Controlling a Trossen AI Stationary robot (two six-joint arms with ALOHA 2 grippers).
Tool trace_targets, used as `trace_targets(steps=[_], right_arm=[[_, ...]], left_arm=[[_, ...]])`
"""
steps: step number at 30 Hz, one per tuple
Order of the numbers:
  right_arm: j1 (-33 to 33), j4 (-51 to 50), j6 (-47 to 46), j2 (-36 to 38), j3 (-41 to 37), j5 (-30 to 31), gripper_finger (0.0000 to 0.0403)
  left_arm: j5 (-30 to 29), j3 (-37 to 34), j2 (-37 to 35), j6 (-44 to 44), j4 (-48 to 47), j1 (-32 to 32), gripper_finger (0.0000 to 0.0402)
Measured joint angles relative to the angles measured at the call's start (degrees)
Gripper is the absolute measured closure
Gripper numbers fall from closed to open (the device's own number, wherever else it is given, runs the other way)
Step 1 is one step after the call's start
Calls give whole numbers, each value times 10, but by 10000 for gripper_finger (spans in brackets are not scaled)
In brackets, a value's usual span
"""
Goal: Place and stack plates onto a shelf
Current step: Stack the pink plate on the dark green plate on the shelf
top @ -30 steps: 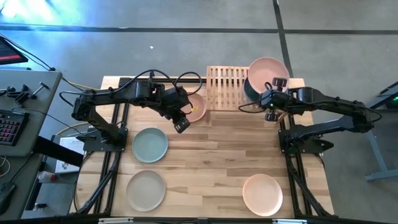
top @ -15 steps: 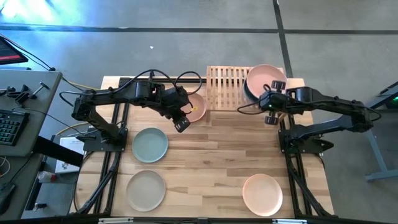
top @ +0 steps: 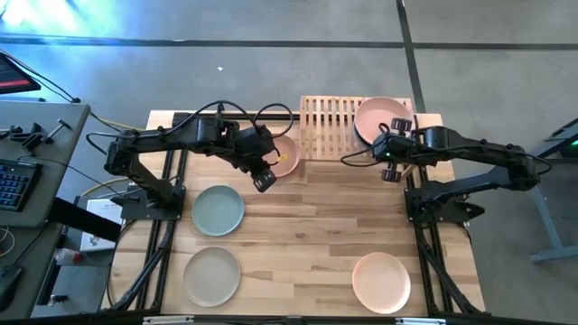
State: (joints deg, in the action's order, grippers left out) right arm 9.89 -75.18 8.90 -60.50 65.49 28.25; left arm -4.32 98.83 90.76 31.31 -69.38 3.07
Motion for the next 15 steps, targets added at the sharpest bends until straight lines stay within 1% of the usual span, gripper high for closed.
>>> trace_targets(steps=[8,11,15], right_arm=[[0,0,-13,-18,0,13,340],[0,-11,-16,-18,8,10,331],[-1,-22,-27,-18,43,2,329]], left_arm=[[0,0,0,0,0,0,300],[0,0,0,0,0,0,300],[0,0,0,0,0,0,300]])
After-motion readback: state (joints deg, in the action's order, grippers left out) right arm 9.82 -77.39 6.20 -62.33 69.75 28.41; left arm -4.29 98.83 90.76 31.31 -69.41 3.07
